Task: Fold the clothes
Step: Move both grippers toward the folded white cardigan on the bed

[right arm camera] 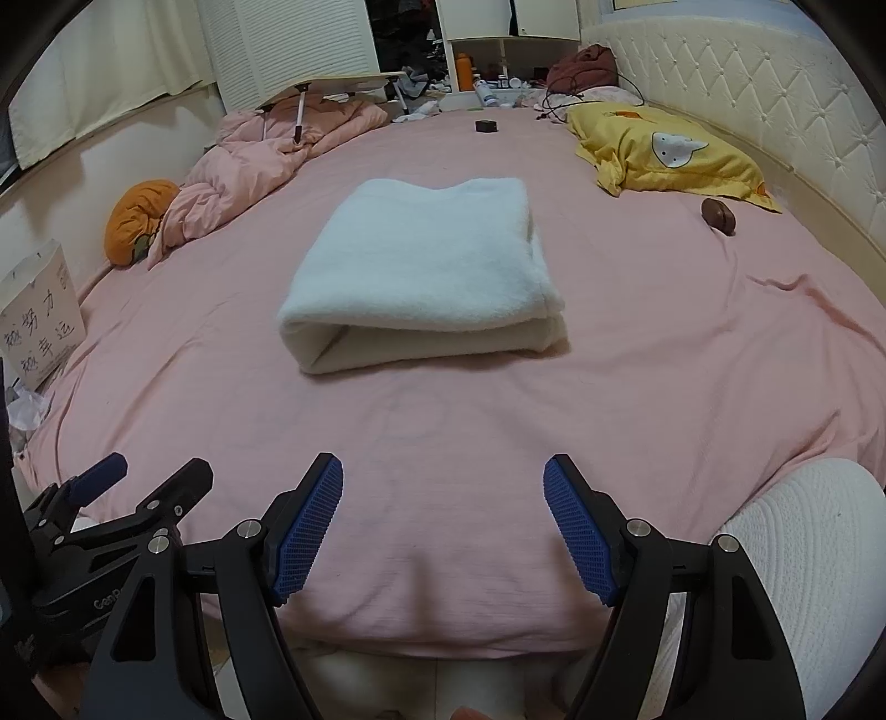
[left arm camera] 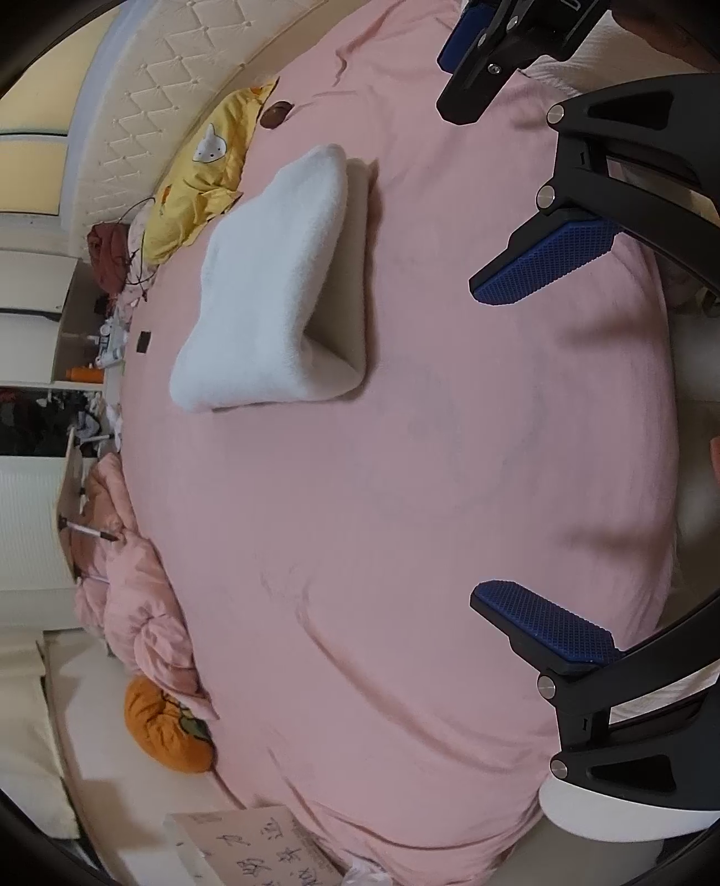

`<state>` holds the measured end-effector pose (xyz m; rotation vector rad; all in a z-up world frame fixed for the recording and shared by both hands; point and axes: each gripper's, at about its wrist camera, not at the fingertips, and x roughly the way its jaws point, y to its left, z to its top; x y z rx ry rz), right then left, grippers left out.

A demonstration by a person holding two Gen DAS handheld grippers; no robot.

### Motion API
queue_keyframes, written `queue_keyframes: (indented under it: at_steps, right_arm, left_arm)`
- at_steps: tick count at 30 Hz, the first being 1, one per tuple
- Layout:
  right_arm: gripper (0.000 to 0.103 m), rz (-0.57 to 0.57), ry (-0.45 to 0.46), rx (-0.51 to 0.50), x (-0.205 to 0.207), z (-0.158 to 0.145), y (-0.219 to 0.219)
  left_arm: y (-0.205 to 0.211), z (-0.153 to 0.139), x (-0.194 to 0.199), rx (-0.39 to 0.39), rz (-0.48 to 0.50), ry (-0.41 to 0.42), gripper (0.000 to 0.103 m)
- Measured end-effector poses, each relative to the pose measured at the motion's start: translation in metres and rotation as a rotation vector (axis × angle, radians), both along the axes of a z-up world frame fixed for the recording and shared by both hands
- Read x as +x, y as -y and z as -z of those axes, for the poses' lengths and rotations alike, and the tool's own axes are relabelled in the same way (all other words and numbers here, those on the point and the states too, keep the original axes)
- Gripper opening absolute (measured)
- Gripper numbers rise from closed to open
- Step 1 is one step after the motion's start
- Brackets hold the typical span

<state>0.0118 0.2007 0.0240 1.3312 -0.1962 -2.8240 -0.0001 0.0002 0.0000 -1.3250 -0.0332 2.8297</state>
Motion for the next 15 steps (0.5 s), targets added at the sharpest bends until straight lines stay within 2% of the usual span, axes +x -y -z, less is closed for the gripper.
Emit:
queue_keyframes:
  at_steps: [6,9,13,15]
  right_arm:
    - [0.075,-0.003,0.002,-0.002,-0.001,0.002,0.001]
    - [0.075,-0.004,0.005,-0.005,-0.003,-0.001,-0.001]
    - [0.075,0.004,0.008,-0.023,-0.002,-0.004,-0.007]
    - [0.075,0.018,0.0,-0.064,-0.004,-0.005,-0.015]
  left_arm:
    - [-0.002,0.0,-0.002,0.023,0.014,0.013,0.1]
    - [0.0,0.0,0.001,0.024,0.022,-0.009,0.1]
    - [-0.004,-0.001,-0.001,-0.017,0.031,-0.004,0.1]
    - [-0.009,-0.001,-0.007,-0.091,0.05,-0.022,0.1]
